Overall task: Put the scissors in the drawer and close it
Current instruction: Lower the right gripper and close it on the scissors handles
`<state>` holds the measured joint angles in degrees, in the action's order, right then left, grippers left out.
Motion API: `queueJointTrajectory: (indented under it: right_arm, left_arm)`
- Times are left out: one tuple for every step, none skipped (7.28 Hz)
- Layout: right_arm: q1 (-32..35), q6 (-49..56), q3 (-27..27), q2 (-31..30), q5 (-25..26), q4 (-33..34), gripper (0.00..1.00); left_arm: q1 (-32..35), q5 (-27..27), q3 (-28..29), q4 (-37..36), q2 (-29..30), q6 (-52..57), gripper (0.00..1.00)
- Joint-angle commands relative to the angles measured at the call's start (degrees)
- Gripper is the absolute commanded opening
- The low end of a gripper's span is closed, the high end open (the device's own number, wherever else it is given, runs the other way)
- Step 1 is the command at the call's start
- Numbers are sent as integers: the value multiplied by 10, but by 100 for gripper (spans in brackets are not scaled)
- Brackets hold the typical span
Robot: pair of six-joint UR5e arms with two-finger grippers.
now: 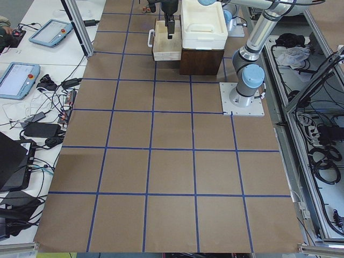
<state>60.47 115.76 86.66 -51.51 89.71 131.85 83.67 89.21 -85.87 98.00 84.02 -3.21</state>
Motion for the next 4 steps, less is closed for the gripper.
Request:
queueJointTrajectory:
  right_arm:
    - [0,-5,-2,-2,-15,-42,89]
    - [0,-5,-2,-2,-16,-46,88]
    - [0,-5,-2,-1,-16,-46,85]
    - [0,-3,-2,-1,-16,-46,71]
  left_arm:
    - [0,0,0,0,0,0,100]
    - [0,0,0,0,0,0,100]
    - [0,0,0,0,0,0,100]
    - [0,0,0,0,0,0,100]
